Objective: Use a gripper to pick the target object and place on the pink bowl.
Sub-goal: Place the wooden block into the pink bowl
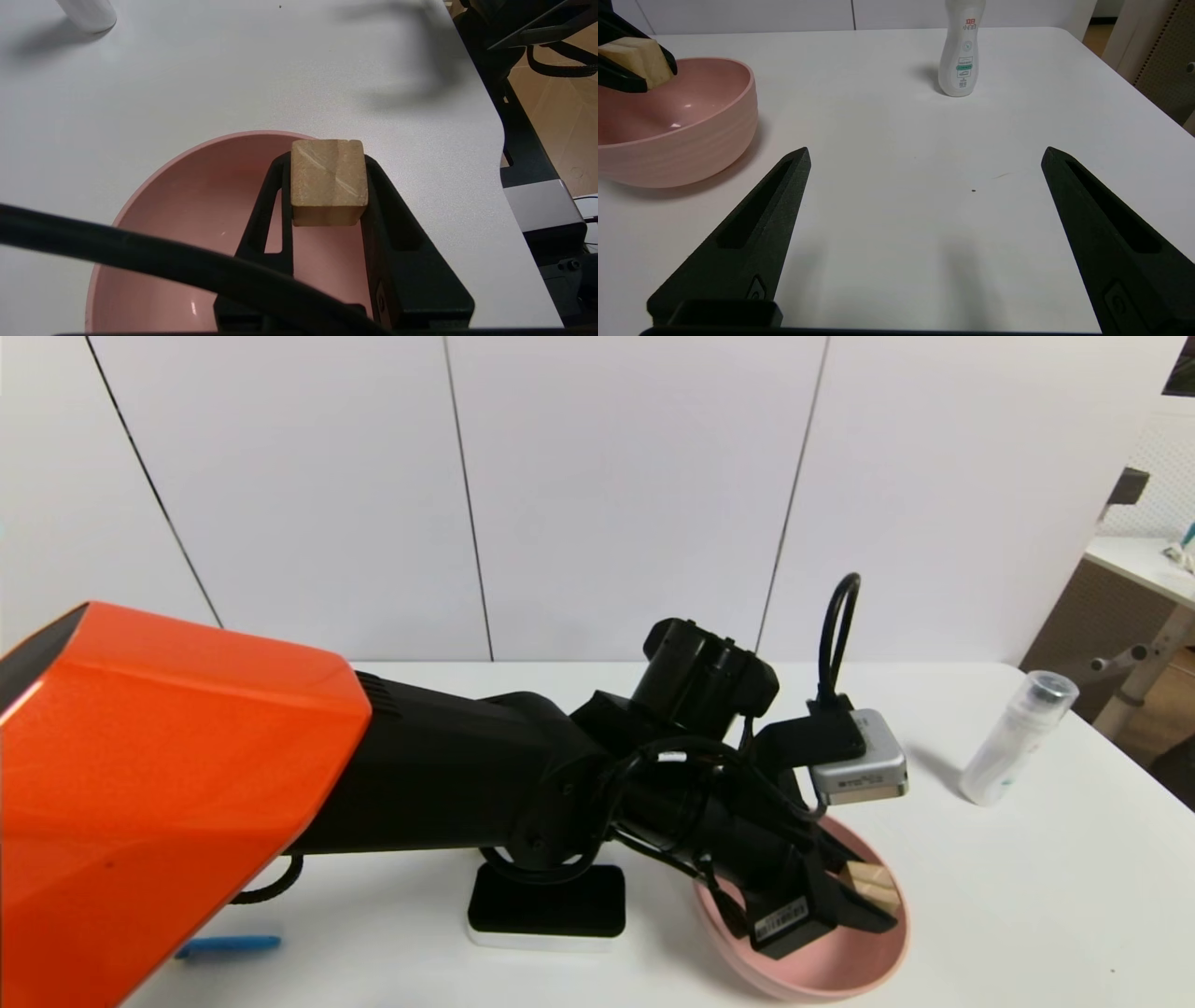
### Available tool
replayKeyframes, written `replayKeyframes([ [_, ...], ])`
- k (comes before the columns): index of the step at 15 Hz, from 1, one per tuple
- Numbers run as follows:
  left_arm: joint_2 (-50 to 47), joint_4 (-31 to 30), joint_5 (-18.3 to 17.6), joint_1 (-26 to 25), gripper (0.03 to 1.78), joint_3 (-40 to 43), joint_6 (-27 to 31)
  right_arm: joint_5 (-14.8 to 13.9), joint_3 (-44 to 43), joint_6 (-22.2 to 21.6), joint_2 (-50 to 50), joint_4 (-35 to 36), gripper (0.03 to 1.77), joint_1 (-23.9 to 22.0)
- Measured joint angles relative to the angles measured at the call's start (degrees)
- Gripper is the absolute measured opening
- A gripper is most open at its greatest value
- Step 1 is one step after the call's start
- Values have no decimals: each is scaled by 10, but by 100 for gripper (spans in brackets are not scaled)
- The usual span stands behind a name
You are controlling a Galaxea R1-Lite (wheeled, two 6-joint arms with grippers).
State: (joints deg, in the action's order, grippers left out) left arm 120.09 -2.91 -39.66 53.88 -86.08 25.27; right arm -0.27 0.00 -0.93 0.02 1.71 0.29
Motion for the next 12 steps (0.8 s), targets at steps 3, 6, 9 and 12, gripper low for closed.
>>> replayKeyframes([
  [3,1,0,7,-6,44,-1,0,0,0,0,0,0,171,0],
  [6,2,3,8,-20,44,-1,0,0,0,0,0,0,171,0],
  [9,4,17,7,-34,62,0,-1,-1,0,0,0,0,171,0],
  [12,9,19,8,-42,98,1,2,0,0,0,0,0,171,0],
])
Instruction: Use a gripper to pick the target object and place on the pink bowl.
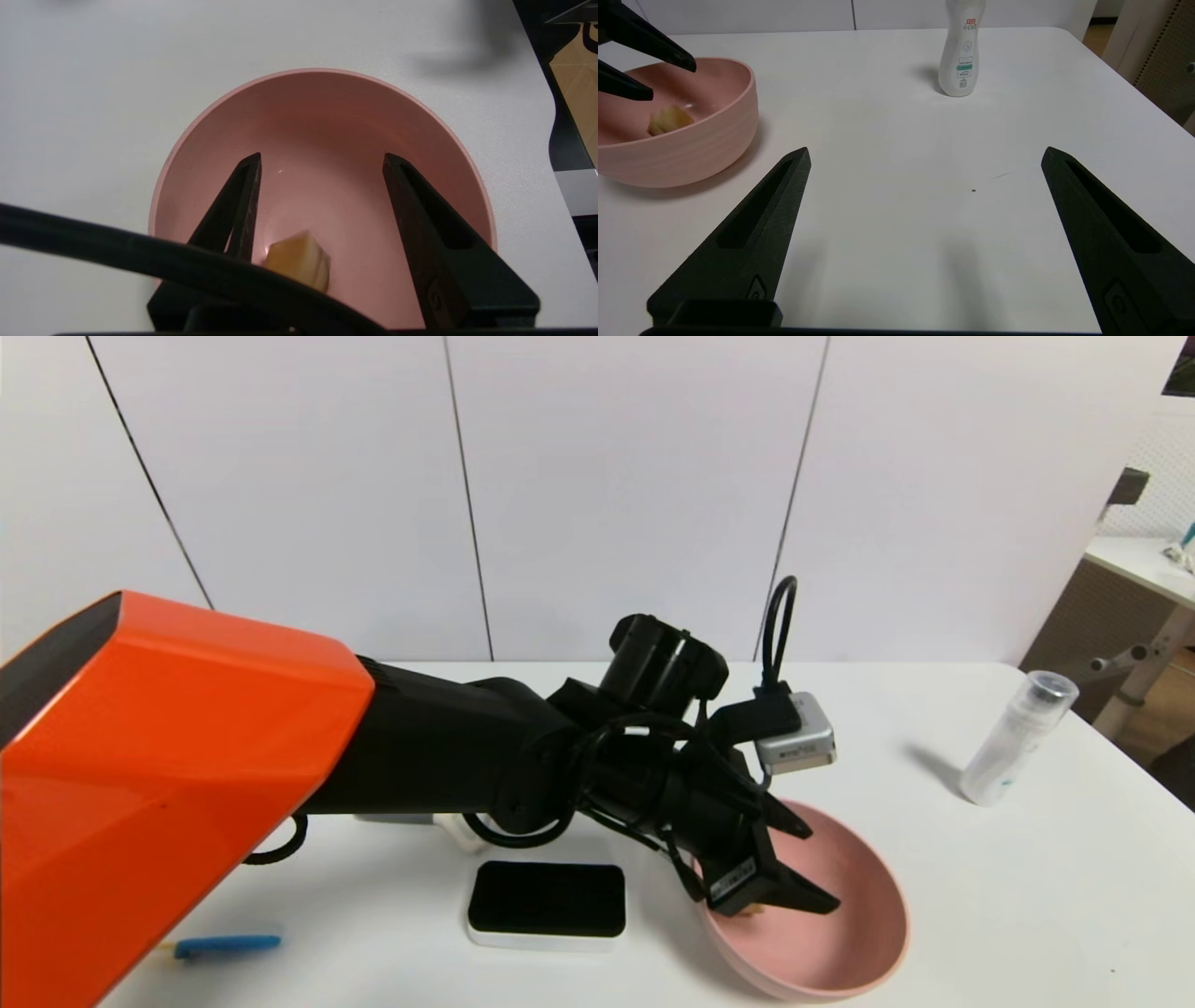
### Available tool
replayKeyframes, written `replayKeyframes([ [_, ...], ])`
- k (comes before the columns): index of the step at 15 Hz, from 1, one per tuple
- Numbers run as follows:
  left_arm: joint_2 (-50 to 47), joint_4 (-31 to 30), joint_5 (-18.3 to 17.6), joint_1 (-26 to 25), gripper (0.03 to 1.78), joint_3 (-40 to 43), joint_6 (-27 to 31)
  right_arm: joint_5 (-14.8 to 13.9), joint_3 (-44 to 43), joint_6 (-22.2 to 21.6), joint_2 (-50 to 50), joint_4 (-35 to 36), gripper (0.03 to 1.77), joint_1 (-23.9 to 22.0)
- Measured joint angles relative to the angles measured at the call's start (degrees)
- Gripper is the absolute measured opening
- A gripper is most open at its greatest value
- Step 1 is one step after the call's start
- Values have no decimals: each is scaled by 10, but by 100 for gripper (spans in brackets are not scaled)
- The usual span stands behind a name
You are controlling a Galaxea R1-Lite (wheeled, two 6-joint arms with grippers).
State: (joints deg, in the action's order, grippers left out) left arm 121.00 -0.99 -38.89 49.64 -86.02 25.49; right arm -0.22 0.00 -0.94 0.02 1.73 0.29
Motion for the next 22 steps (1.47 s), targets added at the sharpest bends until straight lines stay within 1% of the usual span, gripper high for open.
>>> replayKeyframes([
  [2,3,0,0,-1,114,-1,0,0,0,0,0,0,171,0],
  [5,-10,14,8,-4,132,-2,1,-1,0,0,0,0,171,0],
  [7,-44,45,20,-14,141,1,3,-1,0,0,0,0,171,0],
  [9,-92,81,27,-39,147,13,10,-1,0,0,0,0,171,0],
  [11,-154,112,40,-87,153,41,20,-1,0,0,0,0,171,0],
  [13,-220,123,51,-149,157,101,24,0,0,0,0,0,171,0],
  [16,-305,126,55,-251,161,207,24,-1,0,0,0,0,171,0],
  [19,-372,108,58,-349,164,316,23,0,0,0,0,0,171,0],
  [22,-432,71,82,-436,166,399,19,-1,0,0,0,0,171,0],
])
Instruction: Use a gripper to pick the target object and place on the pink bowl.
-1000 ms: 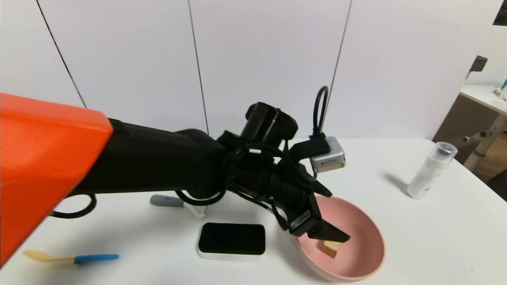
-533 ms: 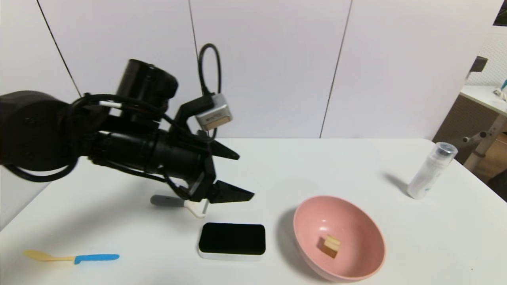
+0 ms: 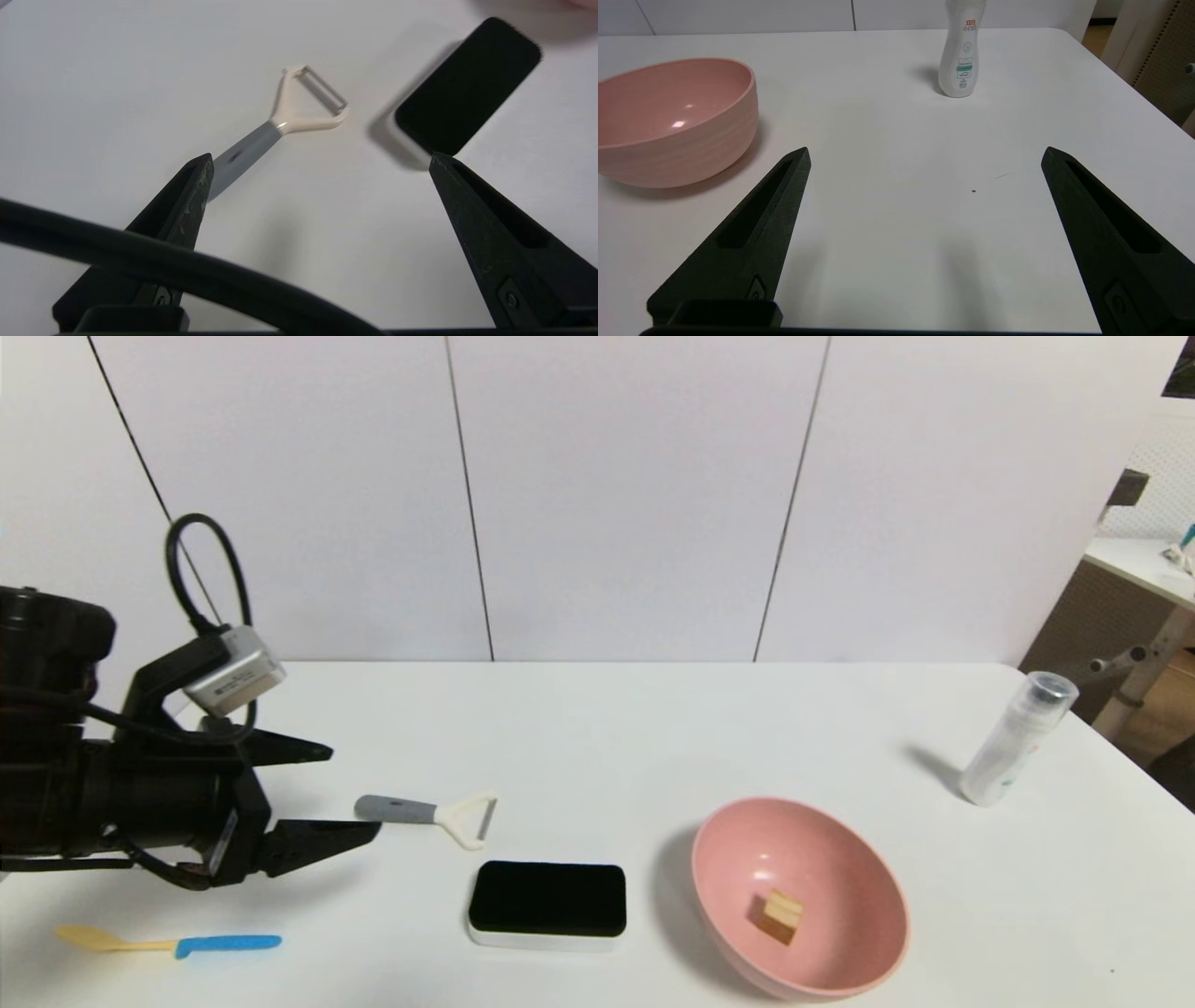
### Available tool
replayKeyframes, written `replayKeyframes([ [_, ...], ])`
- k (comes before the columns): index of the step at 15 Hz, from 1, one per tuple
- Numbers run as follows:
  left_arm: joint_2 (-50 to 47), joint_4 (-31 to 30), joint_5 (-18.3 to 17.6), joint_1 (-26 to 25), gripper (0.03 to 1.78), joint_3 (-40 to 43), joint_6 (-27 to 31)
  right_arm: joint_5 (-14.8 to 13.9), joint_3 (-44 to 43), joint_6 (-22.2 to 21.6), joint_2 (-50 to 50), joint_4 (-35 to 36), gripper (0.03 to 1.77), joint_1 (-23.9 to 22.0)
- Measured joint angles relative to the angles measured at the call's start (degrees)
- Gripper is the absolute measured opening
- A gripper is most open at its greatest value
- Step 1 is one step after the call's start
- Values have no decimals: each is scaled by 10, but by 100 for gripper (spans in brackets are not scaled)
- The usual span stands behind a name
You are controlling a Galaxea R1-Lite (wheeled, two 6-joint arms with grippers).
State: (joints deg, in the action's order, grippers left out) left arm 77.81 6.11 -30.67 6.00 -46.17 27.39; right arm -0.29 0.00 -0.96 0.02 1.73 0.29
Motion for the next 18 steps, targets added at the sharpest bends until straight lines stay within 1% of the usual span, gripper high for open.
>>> replayKeyframes([
  [2,-48,-9,5,-54,167,33,-9,0,0,1,0,0,171,0],
  [4,-108,-29,6,-103,167,73,-36,0,0,0,0,0,171,0],
  [6,-175,-61,8,-138,168,123,-83,0,0,0,0,0,171,0],
  [8,-249,-93,24,-157,169,165,-139,0,0,0,0,0,171,0],
  [10,-322,-108,47,-167,169,189,-171,0,0,1,0,0,171,0],
  [12,-390,-112,65,-171,169,205,-189,0,0,0,0,0,171,0],
  [14,-463,-113,90,-170,169,226,-198,0,0,0,0,0,171,0],
  [16,-526,-112,123,-153,169,252,-201,0,0,1,0,0,171,0],
  [18,-579,-109,170,-111,169,283,-202,0,0,1,0,0,171,0],
])
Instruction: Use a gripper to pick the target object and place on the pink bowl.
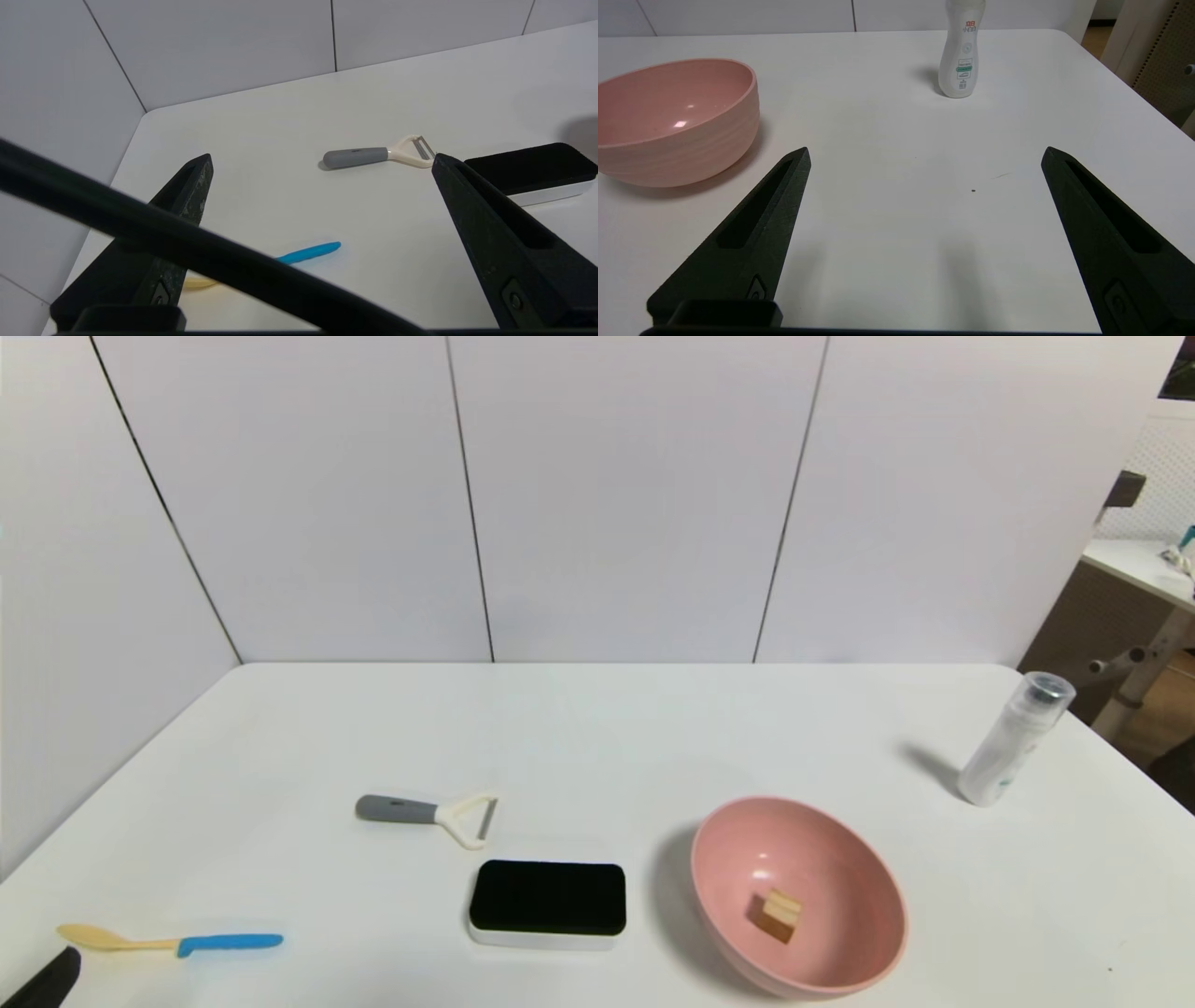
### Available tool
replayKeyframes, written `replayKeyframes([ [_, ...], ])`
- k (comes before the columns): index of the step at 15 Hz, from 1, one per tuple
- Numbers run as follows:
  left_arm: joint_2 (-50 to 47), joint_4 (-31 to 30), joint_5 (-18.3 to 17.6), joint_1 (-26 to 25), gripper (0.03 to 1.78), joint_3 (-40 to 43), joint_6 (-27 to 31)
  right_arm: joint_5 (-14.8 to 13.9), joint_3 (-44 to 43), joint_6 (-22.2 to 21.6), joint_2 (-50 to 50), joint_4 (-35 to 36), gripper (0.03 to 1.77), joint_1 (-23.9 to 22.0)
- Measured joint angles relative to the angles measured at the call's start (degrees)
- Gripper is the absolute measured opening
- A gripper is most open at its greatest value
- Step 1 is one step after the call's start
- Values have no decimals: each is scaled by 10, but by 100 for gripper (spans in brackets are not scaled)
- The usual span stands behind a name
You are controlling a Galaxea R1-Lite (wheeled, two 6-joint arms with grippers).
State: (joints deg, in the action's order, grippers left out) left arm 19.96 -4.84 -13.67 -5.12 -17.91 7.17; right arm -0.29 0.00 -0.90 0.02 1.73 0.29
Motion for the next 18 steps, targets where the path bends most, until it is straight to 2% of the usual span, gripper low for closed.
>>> replayKeyframes([
  [3,-71,1,78,45,169,64,-6,0,0,0,0,0,171,0],
  [6,-142,0,111,55,169,121,-11,0,0,0,0,0,171,0],
  [8,-176,6,145,56,169,163,-12,0,0,0,0,0,171,0],
  [11,-194,49,131,56,169,177,-34,0,0,0,0,0,171,0],
  [14,-200,46,132,56,169,179,-68,0,0,0,0,0,171,0],
  [18,-201,48,133,56,169,179,-73,0,0,0,0,0,171,0],
])
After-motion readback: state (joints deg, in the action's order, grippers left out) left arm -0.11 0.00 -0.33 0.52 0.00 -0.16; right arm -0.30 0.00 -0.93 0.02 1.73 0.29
